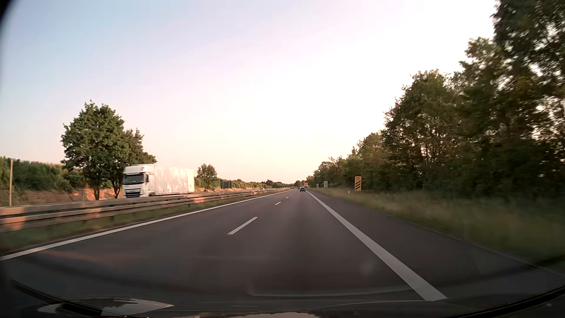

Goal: Follow the waypoints while adhering to traffic rules and regulations

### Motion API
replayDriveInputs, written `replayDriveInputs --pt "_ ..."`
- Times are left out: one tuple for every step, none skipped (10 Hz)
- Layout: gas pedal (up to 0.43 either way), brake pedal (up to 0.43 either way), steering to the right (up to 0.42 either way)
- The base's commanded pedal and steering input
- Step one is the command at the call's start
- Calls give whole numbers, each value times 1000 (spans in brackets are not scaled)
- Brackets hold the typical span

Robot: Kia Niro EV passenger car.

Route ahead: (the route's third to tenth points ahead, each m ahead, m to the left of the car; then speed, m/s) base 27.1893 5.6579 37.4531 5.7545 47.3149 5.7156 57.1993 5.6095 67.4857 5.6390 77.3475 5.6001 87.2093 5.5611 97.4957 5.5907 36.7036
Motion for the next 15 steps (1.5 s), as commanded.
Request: replayDriveInputs --pt "429 18 -2" --pt "429 18 -2" --pt "429 12 -1" --pt "429 18 -1" --pt "429 18 0" --pt "429 18 0" --pt "429 18 0" --pt "429 18 0" --pt "429 18 0" --pt "429 18 -1" --pt "429 18 -1" --pt "429 18 -1" --pt "429 18 -1" --pt "429 12 -2" --pt "429 18 -1"
